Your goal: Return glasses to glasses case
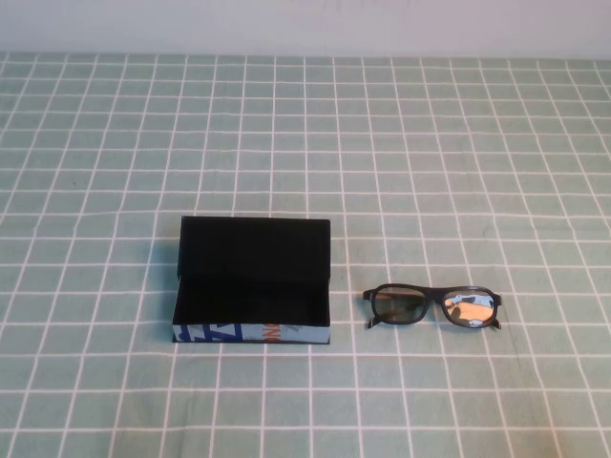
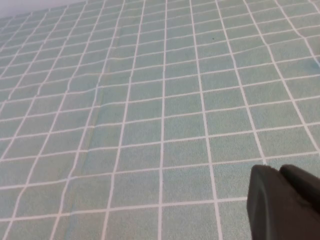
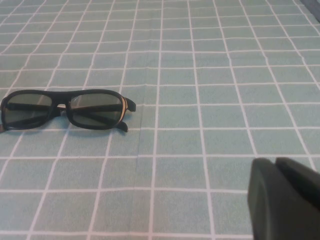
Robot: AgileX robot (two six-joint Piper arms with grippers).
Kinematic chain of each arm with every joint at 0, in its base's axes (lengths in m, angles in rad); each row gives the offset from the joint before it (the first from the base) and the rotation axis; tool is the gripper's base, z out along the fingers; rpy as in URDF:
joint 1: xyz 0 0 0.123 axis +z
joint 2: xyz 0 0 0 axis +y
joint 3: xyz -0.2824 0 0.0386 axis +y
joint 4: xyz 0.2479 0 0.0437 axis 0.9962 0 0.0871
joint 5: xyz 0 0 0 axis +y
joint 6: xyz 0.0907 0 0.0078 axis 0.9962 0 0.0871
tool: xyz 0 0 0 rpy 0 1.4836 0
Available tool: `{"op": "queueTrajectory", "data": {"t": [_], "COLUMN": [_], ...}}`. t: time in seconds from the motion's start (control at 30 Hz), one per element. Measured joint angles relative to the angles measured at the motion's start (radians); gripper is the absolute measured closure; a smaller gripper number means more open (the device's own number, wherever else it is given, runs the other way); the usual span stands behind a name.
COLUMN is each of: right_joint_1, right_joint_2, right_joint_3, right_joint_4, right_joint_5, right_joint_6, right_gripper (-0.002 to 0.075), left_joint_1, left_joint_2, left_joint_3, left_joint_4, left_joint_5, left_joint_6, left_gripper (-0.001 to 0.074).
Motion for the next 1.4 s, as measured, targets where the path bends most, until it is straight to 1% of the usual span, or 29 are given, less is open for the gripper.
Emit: {"op": "queueTrajectory", "data": {"t": [0.17,0.33,0.6,0.9,1.0,1.2,1.4], "right_joint_1": [0.0,0.0,0.0,0.0,0.0,0.0,0.0], "right_joint_2": [0.0,0.0,0.0,0.0,0.0,0.0,0.0], "right_joint_3": [0.0,0.0,0.0,0.0,0.0,0.0,0.0], "right_joint_4": [0.0,0.0,0.009,0.015,0.015,0.015,0.018], "right_joint_5": [0.0,0.0,0.0,0.0,0.0,0.0,0.0], "right_joint_6": [0.0,0.0,0.0,0.0,0.0,0.0,0.0], "right_gripper": [0.074,0.074,0.074,0.074,0.074,0.074,0.074], "left_joint_1": [0.0,0.0,0.0,0.0,0.0,0.0,0.0], "left_joint_2": [0.0,0.0,0.0,0.0,0.0,0.0,0.0], "left_joint_3": [0.0,0.0,0.0,0.0,0.0,0.0,0.0], "left_joint_4": [0.025,0.1,0.111,0.272,0.282,0.251,0.246], "left_joint_5": [-0.001,-0.002,-0.043,-0.052,-0.056,-0.058,-0.058], "left_joint_6": [0.005,0.005,-0.015,-0.023,-0.061,-0.235,-0.262], "left_gripper": [0.0736,0.0736,0.0736,0.0736,0.0736,0.0736,0.0736]}}
